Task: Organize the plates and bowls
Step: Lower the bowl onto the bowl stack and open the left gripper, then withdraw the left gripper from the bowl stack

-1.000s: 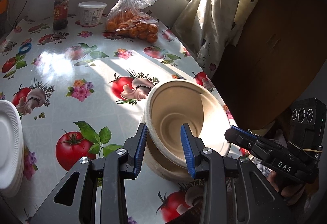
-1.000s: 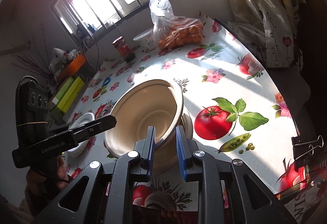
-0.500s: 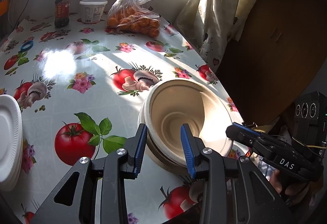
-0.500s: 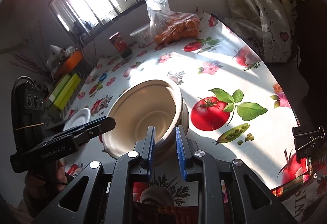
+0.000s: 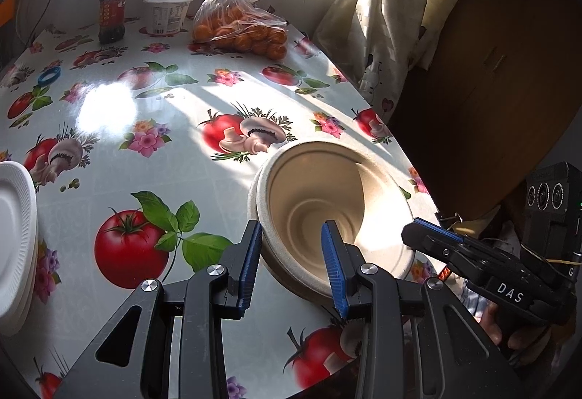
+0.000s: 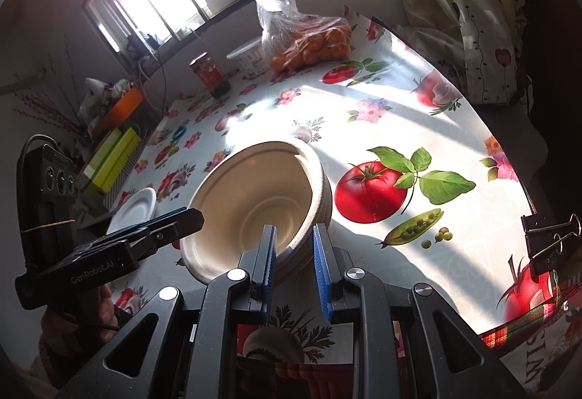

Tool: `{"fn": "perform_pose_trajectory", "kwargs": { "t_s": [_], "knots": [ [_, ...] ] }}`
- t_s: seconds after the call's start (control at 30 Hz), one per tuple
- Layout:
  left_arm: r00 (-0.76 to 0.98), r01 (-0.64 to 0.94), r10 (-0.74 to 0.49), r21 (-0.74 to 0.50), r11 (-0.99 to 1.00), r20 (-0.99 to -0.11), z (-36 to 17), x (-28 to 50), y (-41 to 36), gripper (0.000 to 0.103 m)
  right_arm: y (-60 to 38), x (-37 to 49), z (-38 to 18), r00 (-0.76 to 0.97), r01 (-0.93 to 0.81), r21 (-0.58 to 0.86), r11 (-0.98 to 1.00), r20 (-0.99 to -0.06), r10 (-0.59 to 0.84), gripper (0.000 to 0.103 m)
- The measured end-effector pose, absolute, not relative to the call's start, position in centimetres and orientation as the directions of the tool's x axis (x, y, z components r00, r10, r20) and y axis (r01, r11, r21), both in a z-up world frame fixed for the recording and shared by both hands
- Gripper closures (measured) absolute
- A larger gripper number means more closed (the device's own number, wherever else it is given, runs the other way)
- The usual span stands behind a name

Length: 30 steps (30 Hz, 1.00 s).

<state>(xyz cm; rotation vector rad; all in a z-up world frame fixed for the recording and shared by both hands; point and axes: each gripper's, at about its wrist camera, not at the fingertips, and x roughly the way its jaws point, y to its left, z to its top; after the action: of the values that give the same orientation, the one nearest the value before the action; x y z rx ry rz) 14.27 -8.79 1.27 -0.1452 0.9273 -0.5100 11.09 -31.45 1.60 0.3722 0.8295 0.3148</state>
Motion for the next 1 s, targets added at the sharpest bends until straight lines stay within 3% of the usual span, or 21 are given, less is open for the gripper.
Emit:
{"fn": "perform_pose_trajectory", "kwargs": {
  "t_s": [0.43, 0.87, 1.0],
  "knots": [
    [0.492, 0.355, -0.478, -0.333, 0.873, -0.728, 1.1, 14.2, -8.8, 0.068, -31.5, 11.0, 1.1, 0.634, -0.117, 0.440, 0.890, -0.657, 0.408, 0.080],
    [0.507, 0.345, -0.479, -0.341, 0.875, -0.717, 1.2, 14.0, -8.2, 0.066, -31.7, 10.6, 1.0, 0.647, -0.103, 0.430, 0.897, -0.656, 0.388, 0.060],
    [0.513, 0.335, -0.475, -0.343, 0.878, -0.715, 1.3, 13.9, -7.7, 0.056, -31.7, 10.5, 1.1, 0.649, -0.098, 0.435, 0.895, -0.654, 0.389, 0.059]
  ]
}}
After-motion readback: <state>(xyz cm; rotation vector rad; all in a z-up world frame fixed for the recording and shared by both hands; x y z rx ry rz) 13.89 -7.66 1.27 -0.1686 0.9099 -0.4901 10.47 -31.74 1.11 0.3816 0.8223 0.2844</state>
